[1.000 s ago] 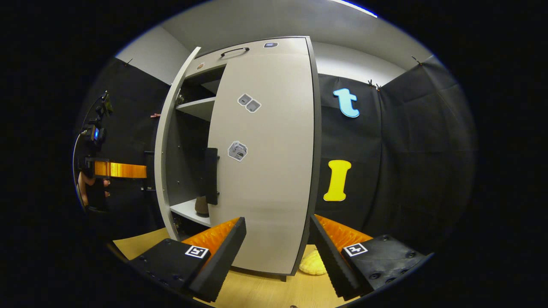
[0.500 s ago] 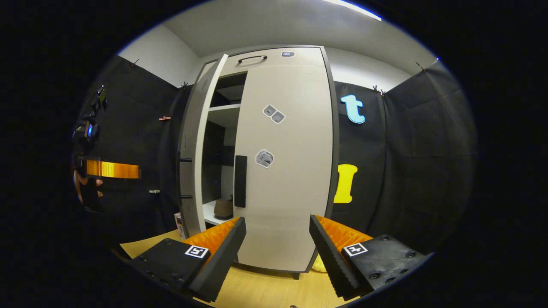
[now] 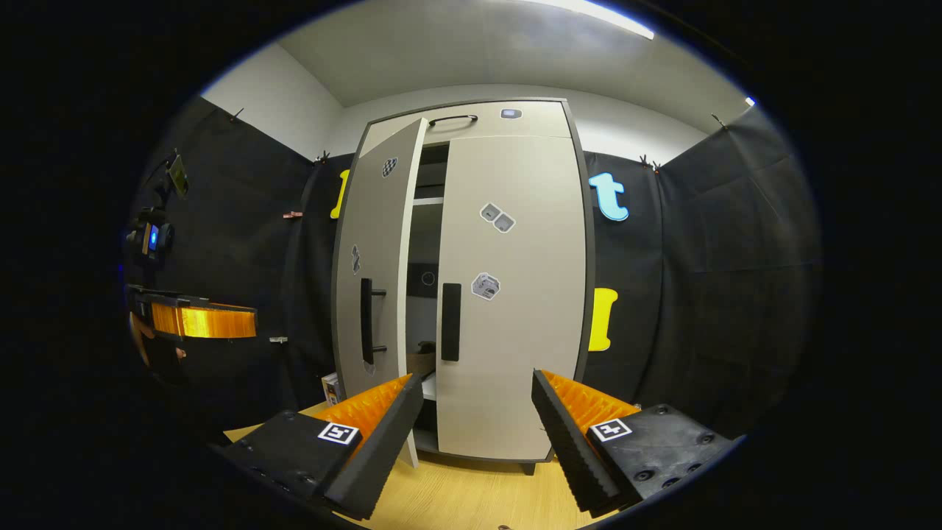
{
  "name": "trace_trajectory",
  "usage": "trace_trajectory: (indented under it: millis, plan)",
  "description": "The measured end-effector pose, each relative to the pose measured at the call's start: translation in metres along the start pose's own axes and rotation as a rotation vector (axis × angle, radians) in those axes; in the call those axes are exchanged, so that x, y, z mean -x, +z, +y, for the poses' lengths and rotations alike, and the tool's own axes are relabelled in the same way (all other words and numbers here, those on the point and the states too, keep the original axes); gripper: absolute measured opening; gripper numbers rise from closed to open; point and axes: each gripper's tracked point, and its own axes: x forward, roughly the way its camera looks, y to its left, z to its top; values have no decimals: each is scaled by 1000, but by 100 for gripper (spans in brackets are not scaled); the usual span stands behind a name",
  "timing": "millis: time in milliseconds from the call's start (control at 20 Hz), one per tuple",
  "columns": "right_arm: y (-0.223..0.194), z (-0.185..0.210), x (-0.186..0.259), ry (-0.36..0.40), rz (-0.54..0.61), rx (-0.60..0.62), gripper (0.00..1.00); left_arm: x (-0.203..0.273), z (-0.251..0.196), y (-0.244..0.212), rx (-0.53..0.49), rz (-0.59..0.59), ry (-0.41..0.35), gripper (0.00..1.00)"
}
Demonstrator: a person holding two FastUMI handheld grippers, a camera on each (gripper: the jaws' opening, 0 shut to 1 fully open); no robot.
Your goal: Grab one shoe with the right hand and put it into the shoe cabinet, grab the other shoe with the left hand and put it into the shoe cabinet; then close the right door with the right hand and the left door with the left hand.
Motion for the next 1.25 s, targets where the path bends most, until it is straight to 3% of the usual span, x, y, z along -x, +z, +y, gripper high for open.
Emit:
trace_trajectory:
  millis: [1250]
  plan:
    - [6, 14, 25, 20, 2, 5, 98, 29, -15, 0, 5, -14, -11, 95]
